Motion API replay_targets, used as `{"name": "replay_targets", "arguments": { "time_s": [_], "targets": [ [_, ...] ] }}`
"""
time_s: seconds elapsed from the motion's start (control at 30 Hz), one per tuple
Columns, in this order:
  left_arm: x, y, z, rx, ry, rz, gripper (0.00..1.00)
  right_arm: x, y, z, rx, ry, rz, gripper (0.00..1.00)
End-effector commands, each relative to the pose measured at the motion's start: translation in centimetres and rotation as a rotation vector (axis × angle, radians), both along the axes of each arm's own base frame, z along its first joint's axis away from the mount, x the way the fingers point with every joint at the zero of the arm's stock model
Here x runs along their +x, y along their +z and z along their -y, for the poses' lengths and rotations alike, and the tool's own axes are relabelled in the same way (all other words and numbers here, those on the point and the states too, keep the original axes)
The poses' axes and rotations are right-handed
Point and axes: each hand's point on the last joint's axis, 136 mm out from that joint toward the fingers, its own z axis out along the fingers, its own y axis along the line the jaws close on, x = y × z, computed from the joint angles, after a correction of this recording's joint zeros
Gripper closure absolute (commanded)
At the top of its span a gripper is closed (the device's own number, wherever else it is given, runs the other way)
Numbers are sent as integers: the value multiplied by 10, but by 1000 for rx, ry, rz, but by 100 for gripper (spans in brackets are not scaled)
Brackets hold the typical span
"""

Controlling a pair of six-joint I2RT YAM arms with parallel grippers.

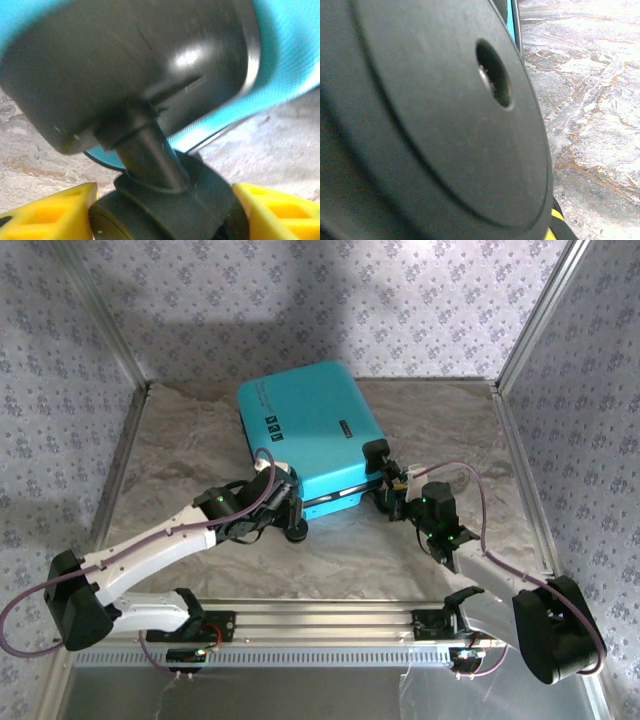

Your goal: Pack the luggage

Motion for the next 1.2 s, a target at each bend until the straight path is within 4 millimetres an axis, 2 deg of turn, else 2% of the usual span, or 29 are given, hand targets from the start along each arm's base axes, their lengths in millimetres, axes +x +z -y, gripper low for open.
{"name": "replay_targets", "arguments": {
  "time_s": [0.0, 0.07, 0.17, 0.37, 0.67, 0.73, 0.93, 1.03, 1.17],
  "targets": [
    [12, -10, -14, 104, 34, 8, 58, 10, 20, 1, -8, -20, 63, 100],
    [18, -13, -18, 124, 39, 11, 71, 11, 20, 3, -9, -25, 66, 100],
    [24, -14, -20, 127, 21, 31, 79, 15, 19, 8, -13, -47, 61, 100],
    [32, -14, -29, 119, -1, 66, 88, 27, 21, 20, -1, -94, 66, 100],
    [43, -16, -29, 94, -67, 125, 99, 59, 30, 30, 16, -106, 92, 100],
    [48, -16, -32, 59, -77, 133, 100, 66, 33, 26, 37, -53, 108, 100],
    [65, -4, -47, 7, -111, 181, 100, 77, 27, -16, 80, 223, 92, 100],
    [70, 6, -54, 7, -139, 222, 100, 77, 29, -33, 113, 323, 81, 100],
    [74, 17, -65, -18, -162, 248, 100, 73, 29, -44, 100, 371, 88, 100]
  ]
}}
